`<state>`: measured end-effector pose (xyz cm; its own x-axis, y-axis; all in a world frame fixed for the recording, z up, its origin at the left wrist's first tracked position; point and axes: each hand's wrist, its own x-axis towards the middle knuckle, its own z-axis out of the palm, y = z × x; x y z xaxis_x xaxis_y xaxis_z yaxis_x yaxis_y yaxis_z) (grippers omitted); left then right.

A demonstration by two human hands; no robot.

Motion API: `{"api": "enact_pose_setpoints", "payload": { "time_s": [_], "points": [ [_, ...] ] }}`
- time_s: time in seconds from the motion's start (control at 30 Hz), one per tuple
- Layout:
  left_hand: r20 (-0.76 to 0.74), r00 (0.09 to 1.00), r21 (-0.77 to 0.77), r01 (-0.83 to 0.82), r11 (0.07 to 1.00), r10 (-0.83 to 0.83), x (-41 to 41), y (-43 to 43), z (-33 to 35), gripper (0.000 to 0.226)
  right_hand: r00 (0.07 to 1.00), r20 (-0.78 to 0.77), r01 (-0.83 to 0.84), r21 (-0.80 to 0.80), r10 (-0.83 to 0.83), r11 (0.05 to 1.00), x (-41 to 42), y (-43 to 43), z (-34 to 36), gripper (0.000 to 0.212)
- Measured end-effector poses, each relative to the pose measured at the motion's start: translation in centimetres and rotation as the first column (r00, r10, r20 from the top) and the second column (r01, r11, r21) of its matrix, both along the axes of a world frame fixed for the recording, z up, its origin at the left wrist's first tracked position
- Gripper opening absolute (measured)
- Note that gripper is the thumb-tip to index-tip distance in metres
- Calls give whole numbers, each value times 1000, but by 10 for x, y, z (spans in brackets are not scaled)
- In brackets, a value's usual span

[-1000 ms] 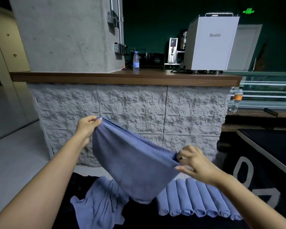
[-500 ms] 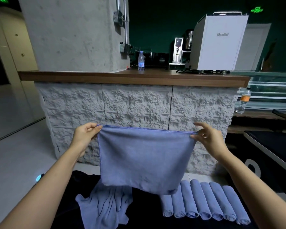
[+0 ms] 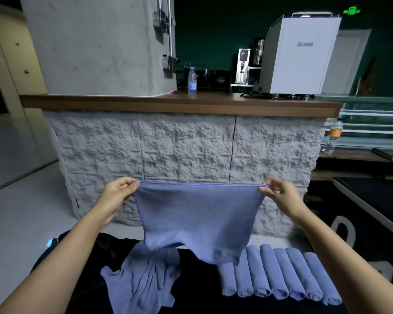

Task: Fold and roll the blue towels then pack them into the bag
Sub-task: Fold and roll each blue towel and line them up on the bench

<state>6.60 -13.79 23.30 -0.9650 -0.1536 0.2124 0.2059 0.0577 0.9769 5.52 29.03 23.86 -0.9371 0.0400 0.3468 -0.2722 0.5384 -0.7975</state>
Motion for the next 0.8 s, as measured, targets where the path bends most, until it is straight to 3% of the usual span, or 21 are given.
{"api": "enact_pose_setpoints", "payload": {
  "time_s": [0.23,0.33,0.4,0.47,0.53,0.8],
  "points": [
    [-13,999,70,-34,997,35,4,-5,22,13,997,4,-78,-208,80,975,12,-7,21,14],
    [21,999,248,20,969,-26,12,-4,30,26,954,130,-189,-440,271,878,19,-4,27,21],
    [116,993,284,-20,959,-14,14,-1,31,22,927,218,-137,-558,305,818,21,-11,28,21],
    [230,971,273,-130,953,66,12,12,26,7,957,247,1,-531,153,848,20,-23,25,21],
    [233,960,249,-214,945,156,7,31,18,2,976,218,84,-485,27,870,21,-43,22,24],
    [90,996,83,-24,996,17,18,145,14,6,952,213,-69,-554,221,829,43,-146,22,13]
  ]
}}
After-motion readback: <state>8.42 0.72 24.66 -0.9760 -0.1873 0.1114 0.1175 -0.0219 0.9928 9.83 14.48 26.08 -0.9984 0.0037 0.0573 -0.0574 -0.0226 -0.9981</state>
